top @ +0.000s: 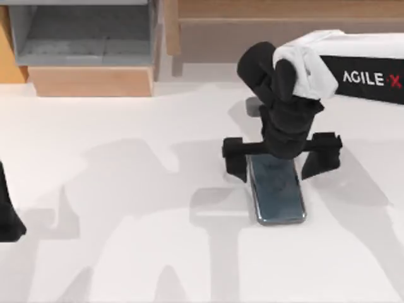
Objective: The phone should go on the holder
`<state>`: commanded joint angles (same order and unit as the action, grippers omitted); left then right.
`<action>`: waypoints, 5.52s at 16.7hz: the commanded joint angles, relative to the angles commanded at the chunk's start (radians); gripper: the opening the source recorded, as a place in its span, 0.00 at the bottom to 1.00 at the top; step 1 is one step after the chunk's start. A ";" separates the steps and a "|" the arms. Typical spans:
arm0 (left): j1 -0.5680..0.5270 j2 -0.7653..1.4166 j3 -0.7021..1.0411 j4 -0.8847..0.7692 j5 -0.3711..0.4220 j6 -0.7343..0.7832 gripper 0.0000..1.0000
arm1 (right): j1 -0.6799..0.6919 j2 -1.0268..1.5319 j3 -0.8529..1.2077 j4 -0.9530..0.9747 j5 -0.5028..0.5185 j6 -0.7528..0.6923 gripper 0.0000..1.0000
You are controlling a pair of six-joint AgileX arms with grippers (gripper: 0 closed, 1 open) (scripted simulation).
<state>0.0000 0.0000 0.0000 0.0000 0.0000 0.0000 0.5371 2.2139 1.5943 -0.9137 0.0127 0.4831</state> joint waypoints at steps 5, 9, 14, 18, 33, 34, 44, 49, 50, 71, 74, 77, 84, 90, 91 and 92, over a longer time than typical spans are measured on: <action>0.000 0.000 0.000 0.000 0.000 0.000 1.00 | 0.001 0.031 -0.040 0.061 0.000 0.001 1.00; 0.000 0.000 0.000 0.000 0.000 0.000 1.00 | 0.001 0.031 -0.040 0.061 0.000 0.001 0.77; 0.000 0.000 0.000 0.000 0.000 0.000 1.00 | 0.001 0.031 -0.040 0.061 0.000 0.001 0.40; 0.000 0.000 0.000 0.000 0.000 0.000 1.00 | 0.001 0.031 -0.040 0.061 0.000 0.001 0.10; 0.000 0.000 0.000 0.000 0.000 0.000 1.00 | -0.001 -0.025 -0.009 -0.003 0.017 -0.004 0.00; 0.000 0.000 0.000 0.000 0.000 0.000 1.00 | -0.001 -0.029 -0.004 -0.011 0.017 -0.004 0.00; 0.000 0.000 0.000 0.000 0.000 0.000 1.00 | -0.077 -0.122 -0.011 0.023 -0.011 -0.080 0.00; 0.000 0.000 0.000 0.000 0.000 0.000 1.00 | -0.325 -0.411 -0.176 0.156 -0.093 -0.256 0.00; 0.000 0.000 0.000 0.000 0.000 0.000 1.00 | -0.381 -0.480 -0.213 0.188 -0.110 -0.288 0.00; 0.000 0.000 0.000 0.000 0.000 0.000 1.00 | -1.130 -1.180 -0.781 0.685 -0.373 -0.662 0.00; 0.000 0.000 0.000 0.000 0.000 0.000 1.00 | -1.200 -1.210 -0.852 0.743 -0.401 -0.695 0.00; 0.000 0.000 0.000 0.000 0.000 0.000 1.00 | -1.236 -1.225 -0.935 0.789 -0.427 -0.710 0.00; 0.000 0.000 0.000 0.000 0.000 0.000 1.00 | -1.244 -1.228 -0.991 0.808 -0.445 -0.716 0.00; 0.000 0.000 0.000 0.000 0.000 0.000 1.00 | -1.222 -1.202 -0.979 0.833 -0.424 -0.704 0.00; 0.000 0.000 0.000 0.000 0.000 0.000 1.00 | -1.214 -1.186 -0.978 0.846 -0.413 -0.702 0.00; 0.000 0.000 0.000 0.000 0.000 0.000 1.00 | -1.204 -1.166 -0.978 0.862 -0.401 -0.702 0.00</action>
<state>0.0000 0.0000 0.0000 0.0000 0.0000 0.0000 -0.6671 1.0484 0.6165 -0.0521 -0.3881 -0.2193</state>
